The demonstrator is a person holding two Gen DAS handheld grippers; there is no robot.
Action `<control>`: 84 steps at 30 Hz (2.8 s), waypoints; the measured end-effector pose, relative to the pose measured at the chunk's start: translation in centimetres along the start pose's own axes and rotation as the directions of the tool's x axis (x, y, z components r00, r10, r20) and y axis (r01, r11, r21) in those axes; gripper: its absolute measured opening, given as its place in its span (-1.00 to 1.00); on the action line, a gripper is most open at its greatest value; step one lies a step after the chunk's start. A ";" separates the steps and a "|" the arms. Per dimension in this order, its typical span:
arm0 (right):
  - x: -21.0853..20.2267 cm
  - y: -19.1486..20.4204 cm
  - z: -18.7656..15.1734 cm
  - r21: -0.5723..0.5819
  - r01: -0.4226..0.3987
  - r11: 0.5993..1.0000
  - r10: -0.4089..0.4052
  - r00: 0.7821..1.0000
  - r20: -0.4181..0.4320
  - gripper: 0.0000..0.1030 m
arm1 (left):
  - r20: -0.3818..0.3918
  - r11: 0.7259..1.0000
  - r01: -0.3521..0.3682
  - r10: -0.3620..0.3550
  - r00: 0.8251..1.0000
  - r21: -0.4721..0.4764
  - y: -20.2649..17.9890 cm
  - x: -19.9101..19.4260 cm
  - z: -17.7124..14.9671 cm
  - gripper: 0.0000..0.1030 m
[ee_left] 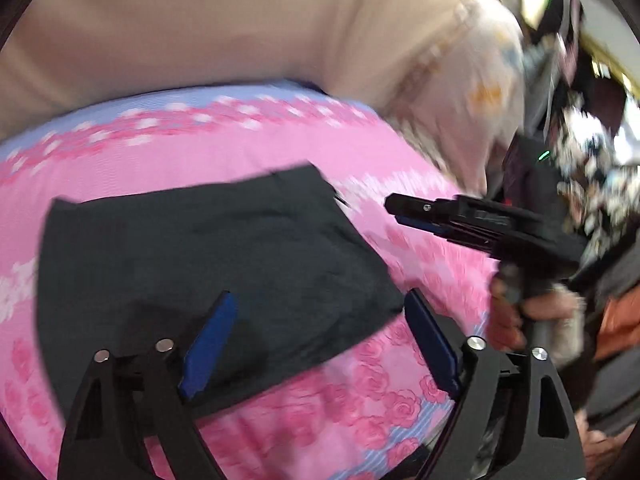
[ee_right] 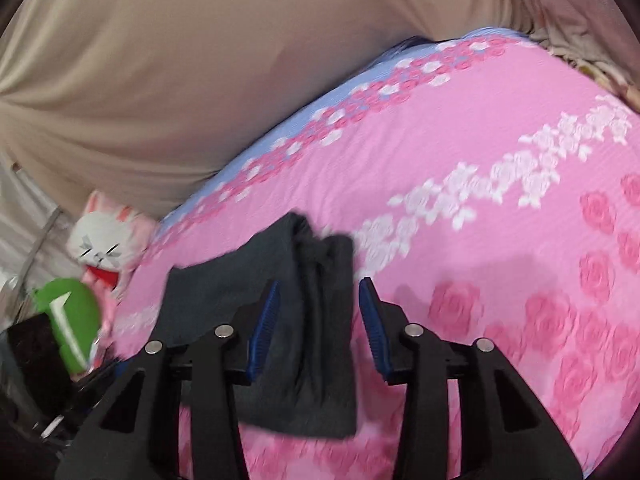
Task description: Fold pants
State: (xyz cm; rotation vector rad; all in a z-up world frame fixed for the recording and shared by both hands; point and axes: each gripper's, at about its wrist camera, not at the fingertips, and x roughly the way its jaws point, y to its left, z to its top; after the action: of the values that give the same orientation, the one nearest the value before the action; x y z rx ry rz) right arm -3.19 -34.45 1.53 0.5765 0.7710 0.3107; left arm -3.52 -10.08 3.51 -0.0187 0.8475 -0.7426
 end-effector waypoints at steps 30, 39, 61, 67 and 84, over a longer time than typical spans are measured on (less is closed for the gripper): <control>7.2 1.4 3.7 -0.291 0.094 0.952 -0.117 0.991 -0.062 -0.44 | 0.111 0.990 -0.075 0.089 0.990 -0.122 5.1 -0.9 7.5 -0.82; 6.2 7.1 0.0 -0.354 -0.052 0.934 0.018 0.995 -0.098 -0.89 | 0.103 0.995 -0.048 0.057 0.993 -0.090 4.3 -0.7 7.0 -0.82; -2.0 1.3 -0.6 -0.129 0.038 0.991 -0.037 0.999 0.013 0.25 | -0.071 0.997 0.083 -0.083 0.994 -0.007 -1.2 4.8 -0.3 0.24; 5.8 3.7 0.4 -0.217 0.031 0.976 -0.051 0.995 -0.085 0.23 | 0.017 0.999 -0.023 0.023 1.000 -0.044 1.4 -1.2 -1.0 0.30; 3.4 2.4 -1.3 -0.100 0.172 0.980 -0.173 0.985 -0.001 -0.31 | -0.021 0.917 -0.317 0.322 0.946 -0.242 12.2 -3.1 -2.7 0.32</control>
State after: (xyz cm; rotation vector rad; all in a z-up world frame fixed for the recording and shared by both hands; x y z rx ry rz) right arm -1.98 -30.46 0.31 0.4111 0.8046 0.1908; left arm 0.47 1.68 0.18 -0.1033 0.8930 -0.3269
